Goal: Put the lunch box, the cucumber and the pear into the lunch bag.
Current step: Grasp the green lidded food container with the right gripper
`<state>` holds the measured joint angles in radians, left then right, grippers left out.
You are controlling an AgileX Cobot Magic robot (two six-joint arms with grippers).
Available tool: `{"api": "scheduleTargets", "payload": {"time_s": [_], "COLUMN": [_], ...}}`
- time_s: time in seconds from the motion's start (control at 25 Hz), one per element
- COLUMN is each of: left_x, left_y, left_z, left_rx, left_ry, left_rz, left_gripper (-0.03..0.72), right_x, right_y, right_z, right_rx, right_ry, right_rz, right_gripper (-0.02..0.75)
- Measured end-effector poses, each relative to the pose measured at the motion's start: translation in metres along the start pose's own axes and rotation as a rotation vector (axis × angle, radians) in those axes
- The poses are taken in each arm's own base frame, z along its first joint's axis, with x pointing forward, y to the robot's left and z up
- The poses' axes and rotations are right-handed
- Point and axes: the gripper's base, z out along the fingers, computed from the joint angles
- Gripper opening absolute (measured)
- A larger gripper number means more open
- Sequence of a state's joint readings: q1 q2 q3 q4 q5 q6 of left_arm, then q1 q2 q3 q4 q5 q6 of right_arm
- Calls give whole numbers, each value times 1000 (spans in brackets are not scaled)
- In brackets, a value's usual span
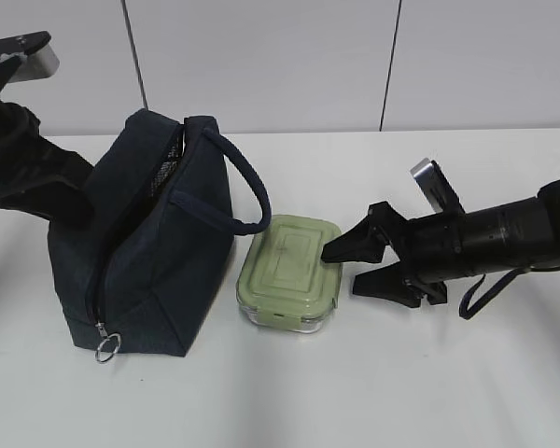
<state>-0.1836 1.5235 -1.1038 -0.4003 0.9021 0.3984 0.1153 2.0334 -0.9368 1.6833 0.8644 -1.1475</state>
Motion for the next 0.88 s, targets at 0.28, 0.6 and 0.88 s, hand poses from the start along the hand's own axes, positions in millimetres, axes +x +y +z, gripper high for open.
{"api": "scheduleTargets", "payload": {"time_s": [0.28, 0.6, 0.88], "left_x": [0, 0, 0], "left_y": [0, 0, 1], "left_z": [0, 0, 0], "left_rx": [0, -3, -6], "left_ry": [0, 1, 3], "left_rz": [0, 3, 5], "left_gripper": [-6, -6, -6], "right_x": [-7, -3, -19], "right_y": [2, 1, 2], "right_z": [20, 34, 5], "right_rx": [-22, -58, -40], "right_ry": [26, 67, 18], "right_rz": [-36, -33, -85], "right_gripper": [566, 375, 358]}}
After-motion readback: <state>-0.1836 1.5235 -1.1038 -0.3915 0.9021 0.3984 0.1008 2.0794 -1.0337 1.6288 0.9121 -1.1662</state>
